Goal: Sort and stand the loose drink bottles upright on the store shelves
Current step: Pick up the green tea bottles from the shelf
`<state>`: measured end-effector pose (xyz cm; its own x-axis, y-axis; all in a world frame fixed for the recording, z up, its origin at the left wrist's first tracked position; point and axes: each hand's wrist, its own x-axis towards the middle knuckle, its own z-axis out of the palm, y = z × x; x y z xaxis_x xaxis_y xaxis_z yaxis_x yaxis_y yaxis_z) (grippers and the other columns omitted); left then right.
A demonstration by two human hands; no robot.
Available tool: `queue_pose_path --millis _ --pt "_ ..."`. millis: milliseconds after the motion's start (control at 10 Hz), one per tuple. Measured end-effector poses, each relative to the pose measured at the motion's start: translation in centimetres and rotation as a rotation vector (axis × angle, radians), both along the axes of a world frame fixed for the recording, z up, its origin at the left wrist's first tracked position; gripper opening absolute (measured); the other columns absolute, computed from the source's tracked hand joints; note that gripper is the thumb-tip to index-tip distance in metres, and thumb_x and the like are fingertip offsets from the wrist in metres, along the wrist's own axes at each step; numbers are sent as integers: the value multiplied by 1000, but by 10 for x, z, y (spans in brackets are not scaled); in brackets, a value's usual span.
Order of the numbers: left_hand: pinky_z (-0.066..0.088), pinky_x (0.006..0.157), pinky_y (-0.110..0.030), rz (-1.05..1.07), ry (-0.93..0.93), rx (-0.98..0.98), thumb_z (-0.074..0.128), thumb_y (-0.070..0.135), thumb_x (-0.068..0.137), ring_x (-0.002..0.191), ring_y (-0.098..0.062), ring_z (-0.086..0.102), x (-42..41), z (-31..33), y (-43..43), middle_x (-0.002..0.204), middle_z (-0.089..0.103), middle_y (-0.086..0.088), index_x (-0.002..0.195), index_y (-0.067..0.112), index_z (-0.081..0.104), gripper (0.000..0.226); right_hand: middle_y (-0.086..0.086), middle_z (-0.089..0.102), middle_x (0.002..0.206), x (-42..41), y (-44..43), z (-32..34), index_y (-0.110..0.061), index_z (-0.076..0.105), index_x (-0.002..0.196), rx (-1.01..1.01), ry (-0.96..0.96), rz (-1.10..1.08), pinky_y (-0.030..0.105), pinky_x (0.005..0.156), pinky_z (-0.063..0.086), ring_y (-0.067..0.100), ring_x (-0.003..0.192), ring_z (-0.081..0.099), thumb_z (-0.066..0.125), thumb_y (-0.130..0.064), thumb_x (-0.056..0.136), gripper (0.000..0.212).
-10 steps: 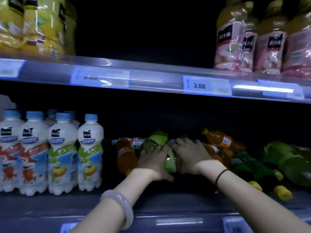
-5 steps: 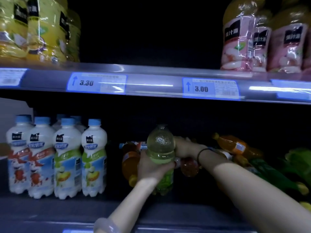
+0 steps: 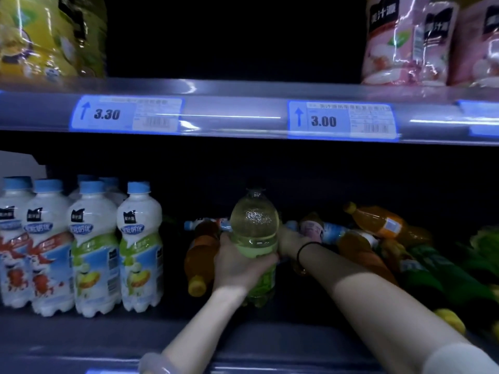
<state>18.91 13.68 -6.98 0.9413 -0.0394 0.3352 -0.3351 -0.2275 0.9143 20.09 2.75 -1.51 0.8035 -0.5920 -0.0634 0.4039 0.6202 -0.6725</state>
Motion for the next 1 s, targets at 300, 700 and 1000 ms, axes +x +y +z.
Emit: queue_pose_path --millis 300,700,1000 --pt "39 76 -22 -57 -27 -51 87 26 55 101 -18 61 -6 1 4 95 58 4 102 18 43 64 15 65 111 -3 -48 9 -6 57 116 -583 7 -172 43 90 54 30 100 64 69 -15 82 37" --pt "58 79 -28 -297 -6 -153 91 20 54 83 -10 71 -32 21 19 89 74 2 92 20 69 44 7 68 81 -91 -71 11 -12 68 92 -367 -64 140 31 67 56 22 67 66 66 -49 71 42" --pt "56 60 -25 -781 87 -207 82 41 49 74 -17 72 -98 33 89 82 76 -4 90 13 68 52 7 69 76 -174 -10 14 -13 70 79 -471 -93 335 30 65 58 21 66 67 53 -42 85 35"
